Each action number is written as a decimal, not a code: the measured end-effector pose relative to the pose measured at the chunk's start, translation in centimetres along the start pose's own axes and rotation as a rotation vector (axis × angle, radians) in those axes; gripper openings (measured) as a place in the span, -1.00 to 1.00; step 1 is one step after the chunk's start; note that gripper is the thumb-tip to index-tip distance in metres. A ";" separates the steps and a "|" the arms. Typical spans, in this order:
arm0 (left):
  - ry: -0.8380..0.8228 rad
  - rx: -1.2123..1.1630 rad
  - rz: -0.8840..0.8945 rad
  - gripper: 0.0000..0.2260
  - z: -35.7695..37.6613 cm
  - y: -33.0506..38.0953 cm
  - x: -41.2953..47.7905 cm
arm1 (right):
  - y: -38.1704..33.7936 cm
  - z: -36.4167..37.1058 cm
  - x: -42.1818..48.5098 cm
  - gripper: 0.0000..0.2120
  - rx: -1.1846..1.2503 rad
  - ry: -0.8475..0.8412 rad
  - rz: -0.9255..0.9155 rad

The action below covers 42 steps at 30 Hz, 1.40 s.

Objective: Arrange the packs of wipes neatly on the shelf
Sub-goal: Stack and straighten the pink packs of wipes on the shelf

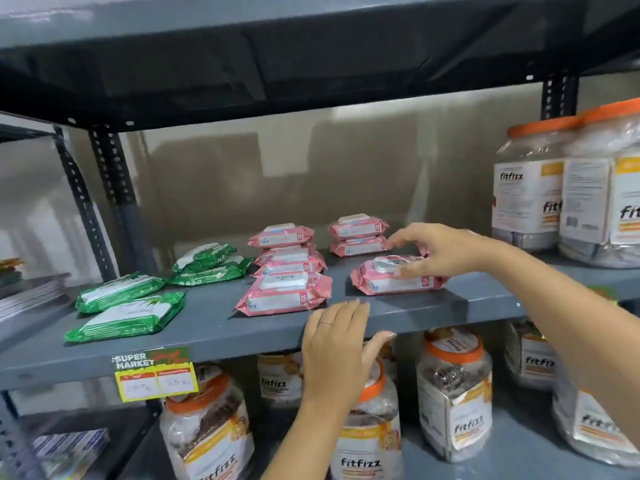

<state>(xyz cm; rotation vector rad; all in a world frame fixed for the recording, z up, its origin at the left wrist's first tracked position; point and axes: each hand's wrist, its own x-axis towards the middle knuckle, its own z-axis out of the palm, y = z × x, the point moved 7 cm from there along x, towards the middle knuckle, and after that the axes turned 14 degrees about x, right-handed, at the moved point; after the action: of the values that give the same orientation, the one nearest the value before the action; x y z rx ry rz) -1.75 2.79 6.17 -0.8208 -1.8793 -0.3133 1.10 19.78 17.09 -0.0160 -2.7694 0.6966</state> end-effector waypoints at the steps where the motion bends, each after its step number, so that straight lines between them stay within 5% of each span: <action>1: 0.021 -0.009 0.009 -0.57 -0.1 0.0 0.0 | -0.1 0.3 0.2 -0.48 0.019 -0.042 0.030; 5: 0.087 -0.040 0.026 -0.57 0.0 0.0 -0.3 | 0.0 1.7 1.0 -0.58 0.017 -0.151 0.100; 12: 0.151 -0.069 0.026 -0.57 -0.2 0.1 -0.3 | 0.7 1.5 2.4 -0.54 -0.212 0.082 0.123; 15: 0.157 -0.064 0.023 -0.56 -0.2 0.1 -0.4 | 1.4 1.1 2.5 -0.49 -0.183 0.062 0.226; 18: 0.167 -0.060 0.019 -0.56 -0.2 0.2 -0.5 | 1.5 0.4 2.6 -0.69 -0.090 -0.049 0.209; 22: 0.197 -0.056 0.027 -0.58 -0.1 0.2 -0.6 | 2.5 1.0 1.6 -0.56 0.235 -0.242 0.265; 29: 0.257 -0.035 0.047 -0.58 -0.1 0.1 -0.6 | 3.2 0.8 2.9 -0.72 0.102 -0.107 0.215; 36: 0.257 -0.029 0.043 -0.57 -0.3 0.1 -0.5 | 4.0 0.6 3.1 -0.41 -0.027 -0.108 0.181; 42: 0.253 -0.037 0.036 -0.57 -0.3 0.1 -0.5 | 4.6 1.5 2.5 -0.36 0.066 -0.107 0.196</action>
<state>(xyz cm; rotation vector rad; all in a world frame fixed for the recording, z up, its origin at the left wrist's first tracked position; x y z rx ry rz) -1.35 2.51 5.83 -0.7992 -1.6261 -0.4108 -2.00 23.31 14.38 -0.2460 -2.8716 0.8618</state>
